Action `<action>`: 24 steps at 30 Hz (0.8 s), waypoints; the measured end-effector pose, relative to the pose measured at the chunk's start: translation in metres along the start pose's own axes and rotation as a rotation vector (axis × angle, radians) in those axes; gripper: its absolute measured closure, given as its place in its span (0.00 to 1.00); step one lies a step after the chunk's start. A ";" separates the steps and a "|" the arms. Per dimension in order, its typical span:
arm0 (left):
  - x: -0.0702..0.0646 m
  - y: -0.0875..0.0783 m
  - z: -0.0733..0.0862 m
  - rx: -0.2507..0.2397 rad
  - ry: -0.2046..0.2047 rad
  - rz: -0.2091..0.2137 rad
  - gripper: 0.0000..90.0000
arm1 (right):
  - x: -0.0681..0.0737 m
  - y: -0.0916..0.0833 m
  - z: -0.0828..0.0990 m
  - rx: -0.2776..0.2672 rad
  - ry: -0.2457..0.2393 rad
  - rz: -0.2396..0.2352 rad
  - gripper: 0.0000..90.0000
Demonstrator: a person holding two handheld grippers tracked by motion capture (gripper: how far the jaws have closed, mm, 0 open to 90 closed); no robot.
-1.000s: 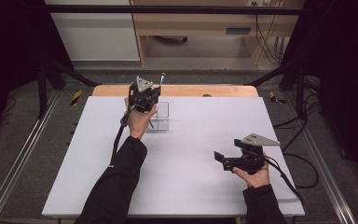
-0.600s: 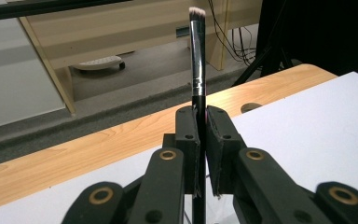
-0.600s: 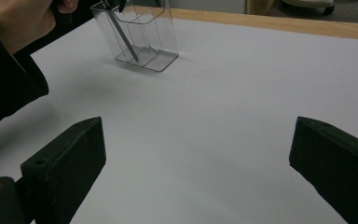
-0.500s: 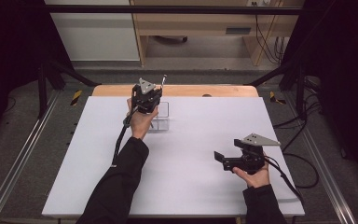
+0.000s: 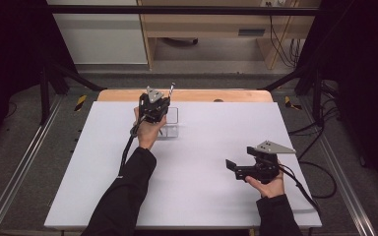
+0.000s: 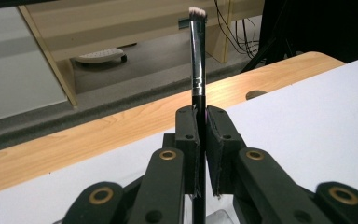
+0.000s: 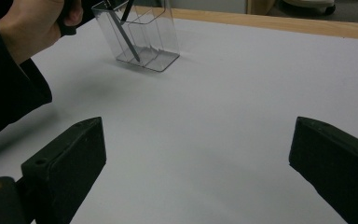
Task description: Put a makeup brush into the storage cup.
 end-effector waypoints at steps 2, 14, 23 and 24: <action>0.000 0.000 0.002 -0.001 -0.001 0.000 0.93 | 0.000 0.000 0.000 0.001 -0.001 -0.001 0.05; -0.002 -0.001 0.016 0.014 0.006 0.010 0.93 | 0.001 0.001 0.000 0.000 0.000 -0.002 0.05; -0.005 -0.004 0.021 0.035 0.027 0.010 0.92 | 0.002 0.000 0.000 0.001 -0.001 -0.004 0.05; -0.005 -0.005 0.022 0.044 0.023 0.013 0.92 | 0.002 0.000 0.000 0.000 0.001 -0.004 0.05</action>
Point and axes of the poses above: each handheld gripper's, and its own axes: y roughly forward along the jaws, z roughly out of its underside, x roughly to its left, the point moved 9 cm from there along y, roughly forward along the jaws, and after that the axes turned 2 degrees about z, right-handed, at the moved point
